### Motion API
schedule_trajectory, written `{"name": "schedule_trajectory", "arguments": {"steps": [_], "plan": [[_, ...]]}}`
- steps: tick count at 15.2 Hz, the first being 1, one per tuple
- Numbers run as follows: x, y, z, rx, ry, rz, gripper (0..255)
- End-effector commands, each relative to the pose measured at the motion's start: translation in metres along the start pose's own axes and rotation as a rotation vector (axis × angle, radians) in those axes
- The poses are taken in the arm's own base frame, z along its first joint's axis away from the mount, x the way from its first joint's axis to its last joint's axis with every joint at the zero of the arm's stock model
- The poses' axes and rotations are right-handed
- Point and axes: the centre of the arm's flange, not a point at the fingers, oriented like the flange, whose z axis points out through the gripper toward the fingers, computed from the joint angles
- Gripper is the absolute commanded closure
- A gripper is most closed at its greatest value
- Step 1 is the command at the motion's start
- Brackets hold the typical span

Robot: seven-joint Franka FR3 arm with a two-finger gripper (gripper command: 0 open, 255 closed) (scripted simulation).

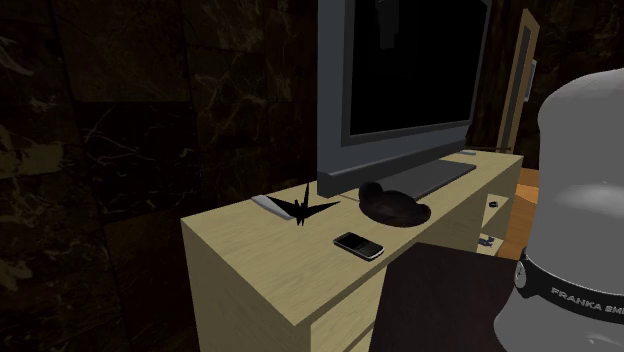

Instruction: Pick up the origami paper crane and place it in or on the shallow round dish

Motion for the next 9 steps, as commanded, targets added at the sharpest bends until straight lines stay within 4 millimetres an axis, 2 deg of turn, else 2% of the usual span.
{"name": "schedule_trajectory", "arguments": {"steps": [1,9], "plan": [[0.000,0.000,0.000,0.000,0.000,0.000,0],[0.058,0.052,0.076,0.001,-0.042,-0.006,0]]}}
